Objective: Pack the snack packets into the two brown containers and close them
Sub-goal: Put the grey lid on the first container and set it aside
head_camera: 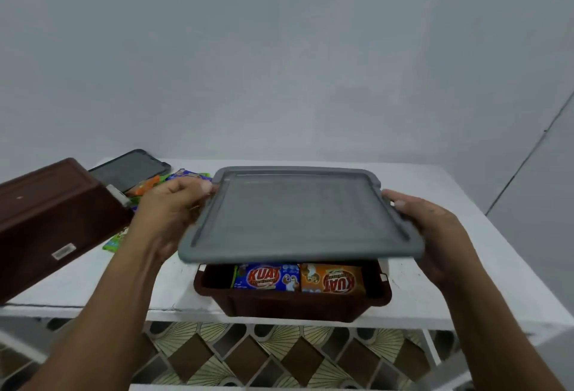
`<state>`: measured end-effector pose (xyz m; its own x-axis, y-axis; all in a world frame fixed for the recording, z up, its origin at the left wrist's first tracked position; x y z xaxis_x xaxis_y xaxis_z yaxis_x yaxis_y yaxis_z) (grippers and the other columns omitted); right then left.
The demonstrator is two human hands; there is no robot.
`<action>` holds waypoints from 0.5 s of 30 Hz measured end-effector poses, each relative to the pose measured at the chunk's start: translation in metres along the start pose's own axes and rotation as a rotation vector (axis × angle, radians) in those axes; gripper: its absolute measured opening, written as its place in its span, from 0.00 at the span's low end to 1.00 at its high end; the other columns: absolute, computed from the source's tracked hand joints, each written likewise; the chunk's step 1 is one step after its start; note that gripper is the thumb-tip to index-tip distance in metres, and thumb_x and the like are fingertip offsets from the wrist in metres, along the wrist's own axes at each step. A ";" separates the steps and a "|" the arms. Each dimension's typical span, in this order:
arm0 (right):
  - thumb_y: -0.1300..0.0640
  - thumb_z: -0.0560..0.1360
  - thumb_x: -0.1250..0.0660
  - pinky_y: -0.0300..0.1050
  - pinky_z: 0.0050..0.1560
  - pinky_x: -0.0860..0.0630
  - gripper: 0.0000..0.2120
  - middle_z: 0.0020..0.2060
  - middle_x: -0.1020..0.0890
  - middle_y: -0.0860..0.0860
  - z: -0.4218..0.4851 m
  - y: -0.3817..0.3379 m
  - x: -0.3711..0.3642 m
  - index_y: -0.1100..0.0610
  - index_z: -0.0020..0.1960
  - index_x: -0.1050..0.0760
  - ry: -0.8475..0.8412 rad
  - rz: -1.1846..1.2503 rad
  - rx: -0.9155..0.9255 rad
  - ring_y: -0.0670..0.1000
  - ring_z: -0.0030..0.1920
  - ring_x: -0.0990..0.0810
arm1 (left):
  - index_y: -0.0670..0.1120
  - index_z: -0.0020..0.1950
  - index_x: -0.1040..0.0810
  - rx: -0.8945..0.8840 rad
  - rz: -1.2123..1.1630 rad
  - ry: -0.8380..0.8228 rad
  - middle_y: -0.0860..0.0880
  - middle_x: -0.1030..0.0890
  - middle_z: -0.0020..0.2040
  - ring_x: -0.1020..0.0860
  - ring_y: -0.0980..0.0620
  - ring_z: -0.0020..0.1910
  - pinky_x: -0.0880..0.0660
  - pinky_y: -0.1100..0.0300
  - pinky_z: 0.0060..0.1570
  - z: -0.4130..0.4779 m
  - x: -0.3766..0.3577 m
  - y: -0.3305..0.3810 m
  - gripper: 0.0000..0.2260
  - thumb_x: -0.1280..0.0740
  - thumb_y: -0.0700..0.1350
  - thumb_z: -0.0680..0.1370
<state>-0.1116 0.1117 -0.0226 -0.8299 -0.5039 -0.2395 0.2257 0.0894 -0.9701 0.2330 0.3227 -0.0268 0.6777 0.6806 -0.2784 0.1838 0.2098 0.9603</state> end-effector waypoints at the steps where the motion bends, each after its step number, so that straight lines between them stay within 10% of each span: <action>1: 0.60 0.75 0.31 0.51 0.51 0.19 0.11 0.52 0.14 0.58 -0.002 0.006 0.001 0.61 0.55 0.16 0.001 -0.023 -0.031 0.57 0.53 0.15 | 0.40 0.45 0.20 -0.002 0.027 0.014 0.44 0.16 0.42 0.20 0.49 0.38 0.22 0.55 0.41 -0.002 0.001 -0.003 0.06 0.25 0.36 0.71; 15: 0.62 0.72 0.23 0.39 0.48 0.22 0.13 0.41 0.12 0.47 -0.005 0.044 0.004 0.53 0.55 0.15 0.169 -0.396 -0.018 0.44 0.45 0.14 | 0.42 0.49 0.14 0.063 0.514 0.149 0.47 0.15 0.46 0.19 0.52 0.45 0.26 0.60 0.41 -0.005 0.004 -0.026 0.08 0.23 0.35 0.72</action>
<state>-0.1069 0.1178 -0.0665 -0.9230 -0.3545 0.1499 -0.1349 -0.0668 -0.9886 0.2274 0.3235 -0.0531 0.5843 0.7773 0.2330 -0.1001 -0.2160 0.9713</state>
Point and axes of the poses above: each hand's wrist, its own z-axis towards the middle knuckle, its own x-axis out of the back of the hand, y = z × x, the point moved 5 cm from there along z, towards the middle knuckle
